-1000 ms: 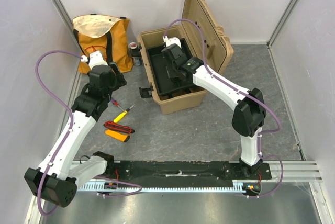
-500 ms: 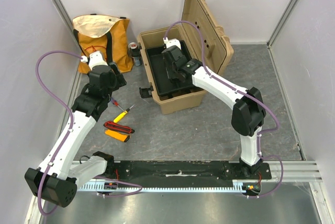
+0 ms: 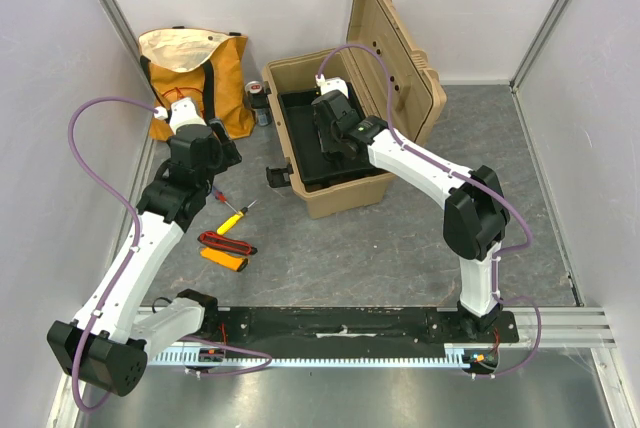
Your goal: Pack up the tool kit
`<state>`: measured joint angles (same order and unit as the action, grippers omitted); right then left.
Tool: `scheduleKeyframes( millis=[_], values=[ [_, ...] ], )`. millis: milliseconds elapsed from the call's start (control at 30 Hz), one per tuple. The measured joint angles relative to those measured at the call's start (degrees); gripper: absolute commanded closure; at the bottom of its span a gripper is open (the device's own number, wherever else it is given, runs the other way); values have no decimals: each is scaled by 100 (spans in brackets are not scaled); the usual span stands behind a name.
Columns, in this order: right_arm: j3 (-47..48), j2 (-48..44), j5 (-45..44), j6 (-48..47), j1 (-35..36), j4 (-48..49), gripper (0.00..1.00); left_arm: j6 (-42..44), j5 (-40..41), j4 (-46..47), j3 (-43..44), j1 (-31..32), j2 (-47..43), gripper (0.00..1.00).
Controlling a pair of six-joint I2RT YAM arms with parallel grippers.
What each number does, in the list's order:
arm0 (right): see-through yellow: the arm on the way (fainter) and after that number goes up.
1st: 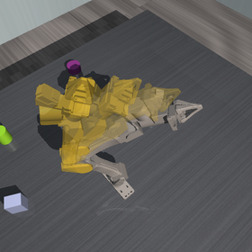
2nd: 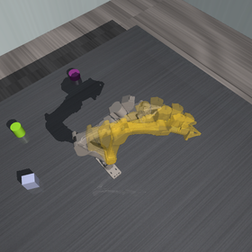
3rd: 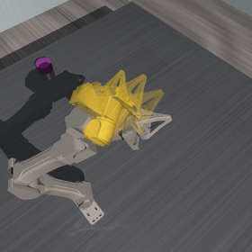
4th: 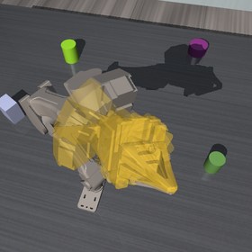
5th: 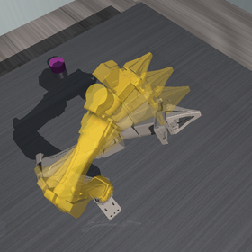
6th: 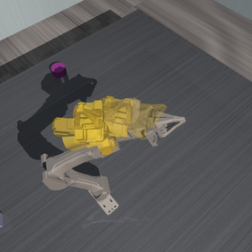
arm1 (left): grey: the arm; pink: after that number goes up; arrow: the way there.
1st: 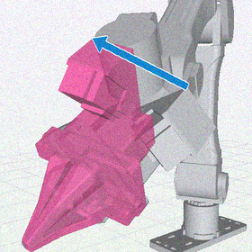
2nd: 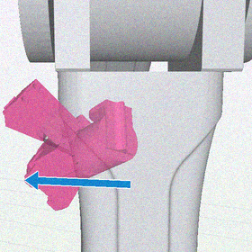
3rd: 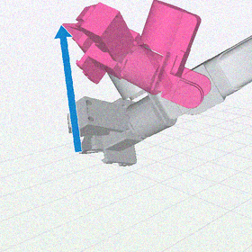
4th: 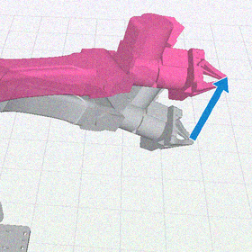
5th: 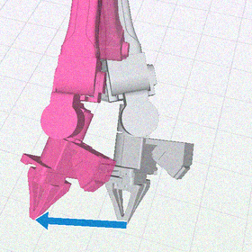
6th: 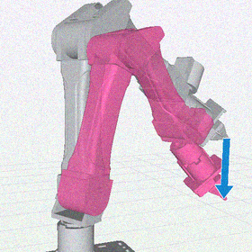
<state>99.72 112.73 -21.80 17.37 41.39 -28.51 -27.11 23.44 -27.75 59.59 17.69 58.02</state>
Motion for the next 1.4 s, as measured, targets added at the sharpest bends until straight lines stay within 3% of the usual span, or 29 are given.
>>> scheduleKeyframes(
  millis=[1400],
  values=[
    [61, -116, -278, -164, 101, -249, 100, 0, -4, 0, 0, 0, 0, 28]
  ],
)
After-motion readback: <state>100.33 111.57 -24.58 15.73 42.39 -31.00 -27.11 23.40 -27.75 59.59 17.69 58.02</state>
